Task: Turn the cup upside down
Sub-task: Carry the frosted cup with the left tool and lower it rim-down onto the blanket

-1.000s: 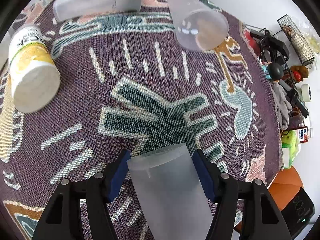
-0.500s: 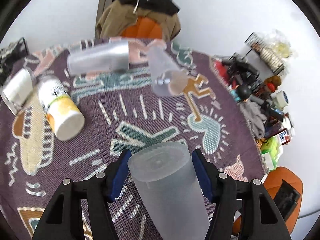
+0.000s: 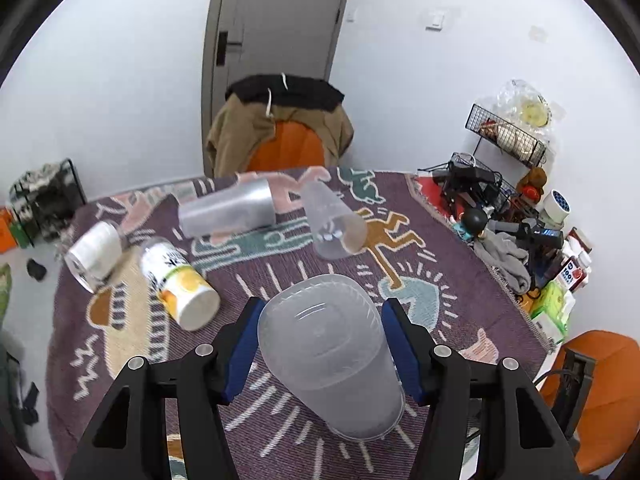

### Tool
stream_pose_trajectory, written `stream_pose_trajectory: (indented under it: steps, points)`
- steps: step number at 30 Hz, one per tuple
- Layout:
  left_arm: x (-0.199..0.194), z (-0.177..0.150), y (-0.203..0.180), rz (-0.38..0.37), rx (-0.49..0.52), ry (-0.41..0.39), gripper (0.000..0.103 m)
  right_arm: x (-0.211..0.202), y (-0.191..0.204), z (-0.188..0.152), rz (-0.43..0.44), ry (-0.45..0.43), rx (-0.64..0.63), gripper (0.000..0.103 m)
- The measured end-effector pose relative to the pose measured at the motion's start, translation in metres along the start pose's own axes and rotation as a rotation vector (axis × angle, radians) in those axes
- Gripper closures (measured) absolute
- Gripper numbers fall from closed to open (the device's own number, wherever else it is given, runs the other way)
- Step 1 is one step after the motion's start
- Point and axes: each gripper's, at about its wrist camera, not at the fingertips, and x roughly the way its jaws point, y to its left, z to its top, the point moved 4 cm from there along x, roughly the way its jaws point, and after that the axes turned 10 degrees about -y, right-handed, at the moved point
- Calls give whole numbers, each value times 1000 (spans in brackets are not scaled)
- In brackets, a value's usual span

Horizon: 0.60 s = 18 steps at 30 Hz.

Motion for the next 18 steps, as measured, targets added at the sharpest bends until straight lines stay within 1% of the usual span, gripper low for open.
stream_pose_trajectory:
  steps: [4,10,13,18]
  points:
    - [-9,-2,-1,14,33,-24,42,3,1,-3,1,9,-5,6]
    - [-16,-9,-6,56,98,-56,42,4,1,-3,-2,10,-6,6]
    - [-17,-13,-11,88,147,-68,42,3,0,-3,-1,9,-8,6]
    - [-21,-17,-24,146,252,-112,42,3,2,-4,-1,5,-24,6]
